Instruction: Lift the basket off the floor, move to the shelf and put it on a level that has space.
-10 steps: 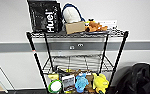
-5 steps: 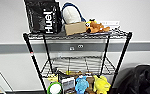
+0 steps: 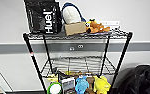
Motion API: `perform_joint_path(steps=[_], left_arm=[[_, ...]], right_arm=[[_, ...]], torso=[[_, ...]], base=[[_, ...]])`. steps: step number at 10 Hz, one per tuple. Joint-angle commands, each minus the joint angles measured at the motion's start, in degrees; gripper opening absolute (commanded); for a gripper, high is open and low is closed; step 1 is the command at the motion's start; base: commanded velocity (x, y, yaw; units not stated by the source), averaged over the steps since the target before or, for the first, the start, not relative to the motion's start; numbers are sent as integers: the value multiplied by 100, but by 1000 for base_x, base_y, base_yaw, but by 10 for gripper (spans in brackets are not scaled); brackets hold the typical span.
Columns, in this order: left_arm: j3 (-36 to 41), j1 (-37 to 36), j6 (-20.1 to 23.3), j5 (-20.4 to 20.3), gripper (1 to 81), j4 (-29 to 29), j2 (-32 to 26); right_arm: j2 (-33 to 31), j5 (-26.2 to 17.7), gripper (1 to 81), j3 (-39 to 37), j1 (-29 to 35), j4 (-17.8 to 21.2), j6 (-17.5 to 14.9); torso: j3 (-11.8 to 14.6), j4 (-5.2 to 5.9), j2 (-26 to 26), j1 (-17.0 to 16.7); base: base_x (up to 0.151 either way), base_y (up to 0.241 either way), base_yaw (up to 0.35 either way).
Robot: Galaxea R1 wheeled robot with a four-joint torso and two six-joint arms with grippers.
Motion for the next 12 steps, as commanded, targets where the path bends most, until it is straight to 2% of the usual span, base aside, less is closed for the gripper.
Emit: perform_joint_path(steps=[1, 4, 6, 7, 11, 12], left_arm=[[252, -647, 42, 131, 10, 32, -186], [1314, -814, 33, 79, 10, 32, -783], [2228, -840, 25, -431, 10, 40, -1301], [2512, -893, 25, -493, 10, 41, -1479], [3319, -1209, 7, -484, 10, 32, -1944], [3522, -1332, -2, -476, 10, 32, -2049]], right_arm=[[-124, 22, 10, 174, 690, -8, 4], [-782, 31, 10, 1359, 900, 1, 75], [-1205, 31, 10, 2133, 1023, 1, 75], [-1355, 31, 10, 2408, 1103, 1, 84], [-1838, -83, 10, 3330, 1471, 44, 84], [-1900, -293, 10, 3401, 1577, 89, 110]], torso=[[0, 0, 0, 0], [0, 0, 0, 0], [0, 0, 0, 0], [0, 0, 0, 0], [0, 0, 0, 0], [0, 0, 0, 0]], base=[[0, 0, 0], [0, 0, 0], [0, 0, 0], [0, 0, 0], [0, 0, 0], [0, 0, 0]])
